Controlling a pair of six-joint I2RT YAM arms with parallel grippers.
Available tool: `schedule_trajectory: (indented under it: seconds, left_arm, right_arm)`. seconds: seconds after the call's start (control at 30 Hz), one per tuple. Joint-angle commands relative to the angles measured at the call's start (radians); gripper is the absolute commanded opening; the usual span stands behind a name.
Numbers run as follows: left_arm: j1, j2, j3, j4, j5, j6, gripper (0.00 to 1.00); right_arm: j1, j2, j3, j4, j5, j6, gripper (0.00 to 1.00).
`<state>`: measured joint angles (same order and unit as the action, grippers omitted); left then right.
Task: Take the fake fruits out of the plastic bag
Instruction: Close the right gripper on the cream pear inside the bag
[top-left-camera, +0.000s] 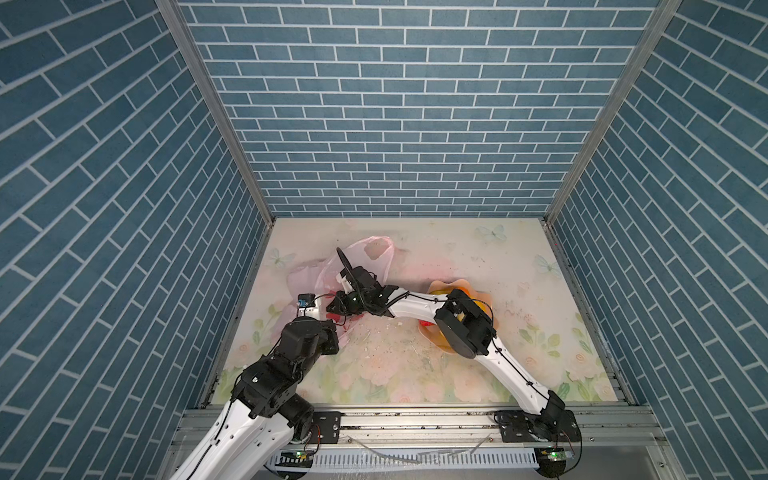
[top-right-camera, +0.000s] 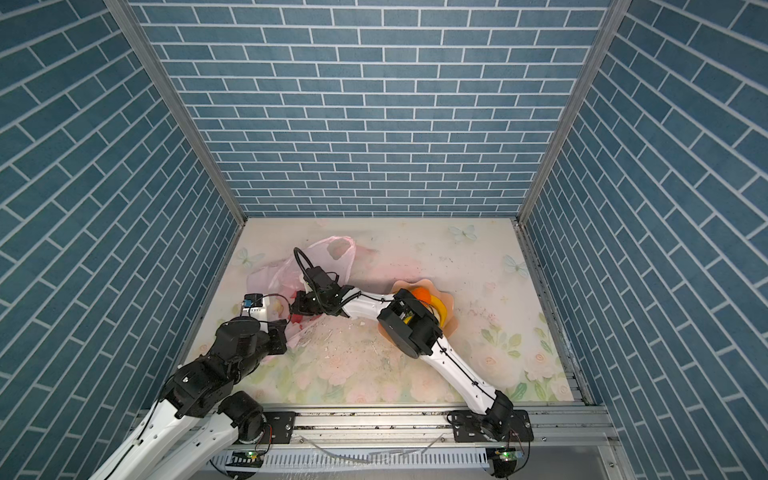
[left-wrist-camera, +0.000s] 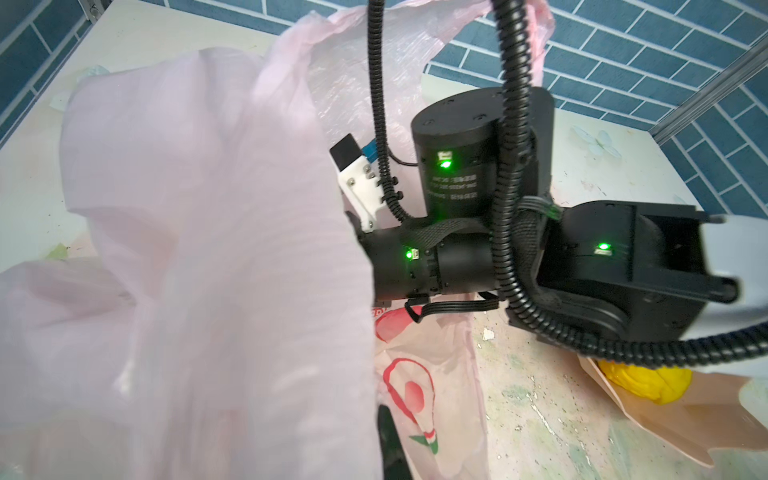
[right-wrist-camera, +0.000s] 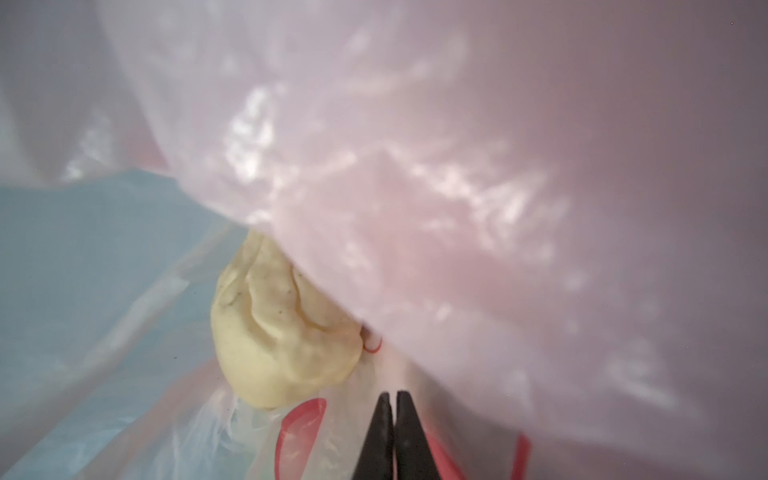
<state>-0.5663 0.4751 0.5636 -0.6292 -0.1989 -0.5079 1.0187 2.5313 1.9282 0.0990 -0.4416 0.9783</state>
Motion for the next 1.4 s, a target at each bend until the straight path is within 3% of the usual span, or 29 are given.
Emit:
schedule_trajectory:
  seconds: [0.0,0.3,0.6,0.83,1.03,1.2,1.37]
  left_arm:
    - [-0.003,-0.009,-0.017,0.017,0.004,0.007,0.00]
    - [-0.004,-0.027,-0.053,0.035,-0.016,0.029,0.00]
    - [-0.004,-0.032,-0.024,0.003,-0.037,0.081,0.07]
    - [-0.003,-0.067,-0.047,-0.075,-0.052,-0.008,0.12]
    - [-0.004,-0.143,-0.104,-0.058,-0.022,-0.064,0.11]
    - [-0.003,-0.127,-0.126,0.009,0.010,-0.045,0.09]
    - [-0.003,-0.086,-0.144,0.093,0.041,-0.023,0.08]
  right_arm:
    - [-0.021,-0.118,-0.085,0.055,0.059,-0.053,0.05]
    - [-0.052,-0.273,-0.303,0.063,0.149,-0.119,0.03]
    - [-0.052,-0.465,-0.512,-0.050,0.431,-0.202,0.02]
    - [-0.051,-0.517,-0.536,-0.123,0.548,-0.278,0.03]
    - [-0.044,-0.479,-0.472,-0.091,0.379,-0.327,0.22]
    - [-0.013,-0.405,-0.376,-0.095,0.310,-0.315,0.51]
    - [0.015,-0.313,-0.256,-0.143,0.289,-0.313,0.65]
